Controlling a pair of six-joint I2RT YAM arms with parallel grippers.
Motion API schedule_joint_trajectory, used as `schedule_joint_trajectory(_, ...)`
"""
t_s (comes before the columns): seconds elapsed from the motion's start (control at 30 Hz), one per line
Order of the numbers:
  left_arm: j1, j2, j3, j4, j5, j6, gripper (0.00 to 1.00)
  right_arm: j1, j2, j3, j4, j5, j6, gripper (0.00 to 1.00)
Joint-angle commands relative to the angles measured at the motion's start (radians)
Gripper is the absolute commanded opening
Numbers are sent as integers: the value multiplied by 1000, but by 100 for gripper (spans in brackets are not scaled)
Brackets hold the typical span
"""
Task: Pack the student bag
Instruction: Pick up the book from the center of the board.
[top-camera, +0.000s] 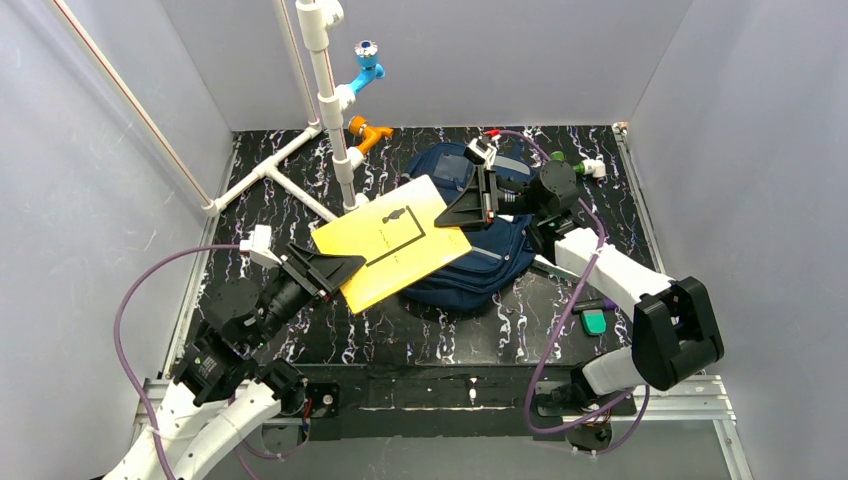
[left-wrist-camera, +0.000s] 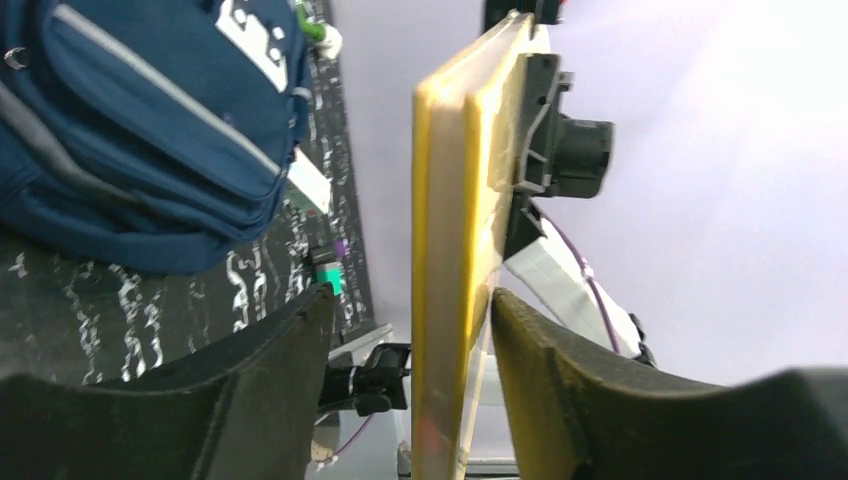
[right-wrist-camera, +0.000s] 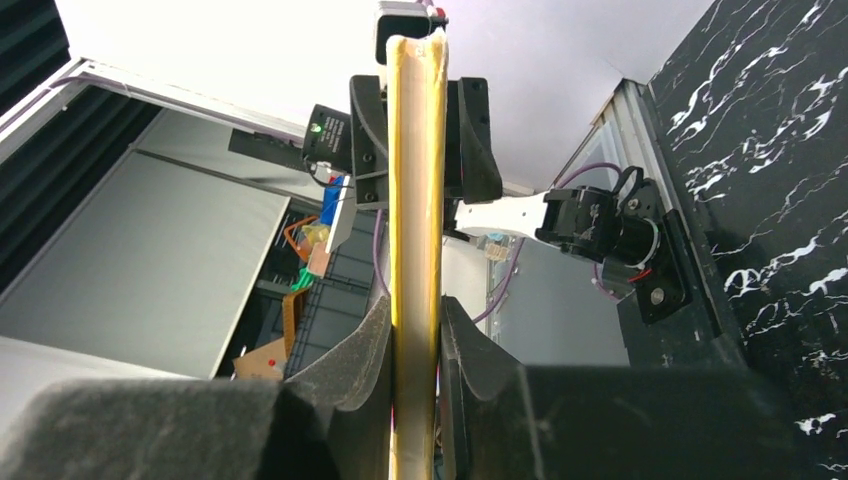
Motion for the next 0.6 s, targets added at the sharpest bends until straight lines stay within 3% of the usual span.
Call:
schedule_joint_trajectory(0.0, 4, -56, -48, 221, 6, -37, 53, 14, -7, 21, 170, -20, 76, 1)
schedule_joint_trajectory(0.3, 4, 16, -5, 237, 117, 1, 25, 14, 76, -3, 253, 25, 150, 1)
schedule_joint_trajectory(0.37, 4, 35, -4, 240, 136, 4, 28, 14, 93, -13, 348, 48, 213, 1)
schedule_joint_trajectory(0.43, 4, 49, -8, 256, 159, -2, 45, 14, 110, -14, 432, 80, 278, 1)
schedule_joint_trajectory(0.47, 4, 54, -13, 272, 168, -2, 46, 14, 120, -12, 455, 87, 301, 1)
schedule_joint_trajectory(0.57, 4, 55, -17, 282, 165, -2, 14, 14, 135, -9, 465, 79, 309, 1)
